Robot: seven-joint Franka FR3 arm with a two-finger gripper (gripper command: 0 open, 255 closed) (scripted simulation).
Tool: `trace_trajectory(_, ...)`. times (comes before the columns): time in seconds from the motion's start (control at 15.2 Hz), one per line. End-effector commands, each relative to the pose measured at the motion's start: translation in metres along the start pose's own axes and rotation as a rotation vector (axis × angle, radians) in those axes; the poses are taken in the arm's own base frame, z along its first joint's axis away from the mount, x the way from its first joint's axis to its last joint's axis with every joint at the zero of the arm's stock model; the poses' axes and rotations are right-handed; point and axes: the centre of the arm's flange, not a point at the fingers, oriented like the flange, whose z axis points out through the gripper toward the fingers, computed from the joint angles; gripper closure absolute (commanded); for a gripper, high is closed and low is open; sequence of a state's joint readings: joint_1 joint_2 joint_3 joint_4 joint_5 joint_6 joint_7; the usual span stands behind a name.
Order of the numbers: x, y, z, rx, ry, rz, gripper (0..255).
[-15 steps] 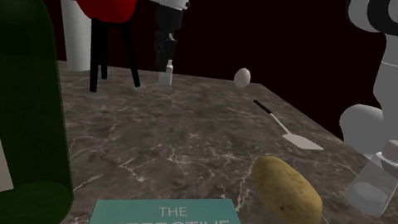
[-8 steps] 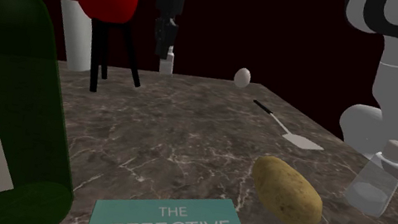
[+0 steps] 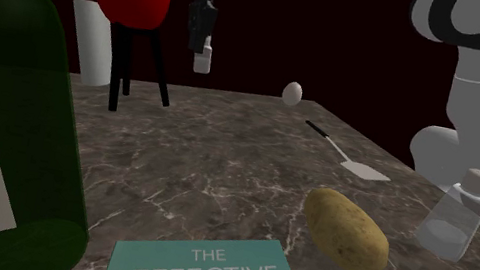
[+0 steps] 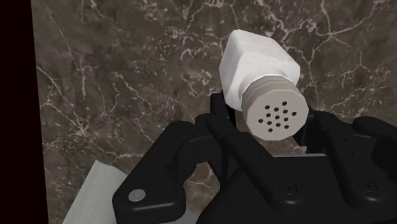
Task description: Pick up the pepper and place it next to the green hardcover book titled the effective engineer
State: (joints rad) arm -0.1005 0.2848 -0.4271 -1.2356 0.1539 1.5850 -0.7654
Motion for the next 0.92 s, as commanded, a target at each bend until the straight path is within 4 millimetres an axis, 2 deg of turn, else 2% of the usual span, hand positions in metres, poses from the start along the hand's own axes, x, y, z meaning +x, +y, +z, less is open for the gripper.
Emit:
trace_trajectory(0.0, 0.000, 0.001, -0.010, 0.000, 0.000, 0.000, 255)
trace_trajectory(0.79, 0.006, 0.003, -0.069, 0.000, 0.000, 0.000, 255)
trace_trajectory(0.86, 0.005, -0.010, -0.070, 0.000, 0.000, 0.000, 255)
